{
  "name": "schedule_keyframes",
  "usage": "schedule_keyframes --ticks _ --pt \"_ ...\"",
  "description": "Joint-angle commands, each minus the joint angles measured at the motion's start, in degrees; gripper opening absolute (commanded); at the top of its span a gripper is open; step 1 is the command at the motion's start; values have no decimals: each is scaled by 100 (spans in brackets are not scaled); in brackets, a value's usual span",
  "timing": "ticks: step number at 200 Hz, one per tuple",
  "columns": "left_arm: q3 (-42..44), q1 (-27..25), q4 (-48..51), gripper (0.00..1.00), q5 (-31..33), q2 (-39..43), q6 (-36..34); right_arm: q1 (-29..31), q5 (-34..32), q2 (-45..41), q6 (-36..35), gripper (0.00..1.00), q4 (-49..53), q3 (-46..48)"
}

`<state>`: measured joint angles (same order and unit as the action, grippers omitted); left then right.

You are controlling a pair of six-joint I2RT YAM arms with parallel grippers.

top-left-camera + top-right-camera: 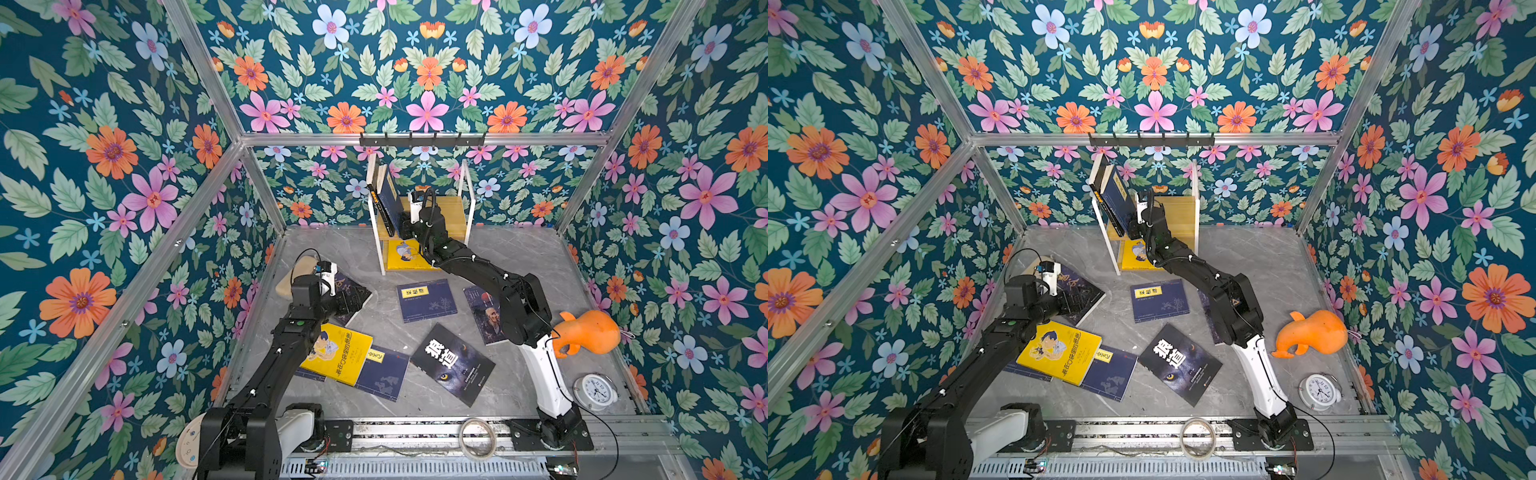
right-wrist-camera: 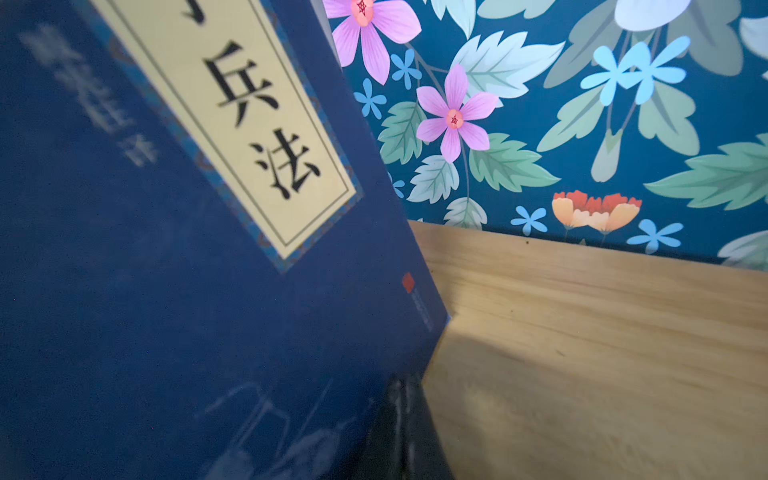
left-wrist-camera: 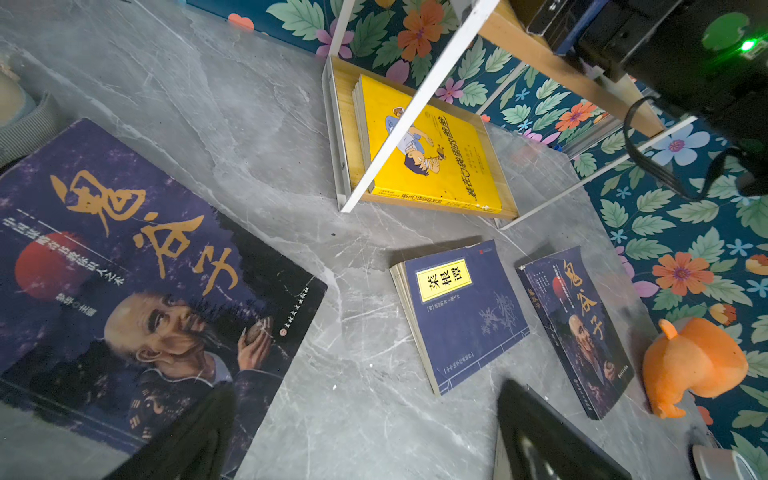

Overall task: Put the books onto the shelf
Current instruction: 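Lower the blue book onto the upper tier beside the black book, then open the right gripper and withdraw it from the shelf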

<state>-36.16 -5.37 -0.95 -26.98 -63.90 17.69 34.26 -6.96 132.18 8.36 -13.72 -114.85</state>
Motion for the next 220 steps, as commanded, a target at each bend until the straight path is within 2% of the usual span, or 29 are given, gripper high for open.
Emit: schedule_keyframes --ticks 1,52,117,163,200,220 --pt "30 0 -160 100 -29 6 -20 53 -77 121 6 0 531 -136" --pt "15 9 -146 100 -47 -4 23 119 -268 281 -146 0 753 -446" --pt "2 18 -157 100 -53 -28 44 123 -353 35 -251 3 677 -246" --pt "-22 -21 -200 100 -119 -75 208 123 -635 -1264 -433 13 590 774" --pt "-34 -94 -219 100 -138 -86 376 116 -395 -2467 -49 25 942 1814" --pt "-27 -138 -310 100 -273 -80 592 150 -314 -3265 276 32 1109 2737"
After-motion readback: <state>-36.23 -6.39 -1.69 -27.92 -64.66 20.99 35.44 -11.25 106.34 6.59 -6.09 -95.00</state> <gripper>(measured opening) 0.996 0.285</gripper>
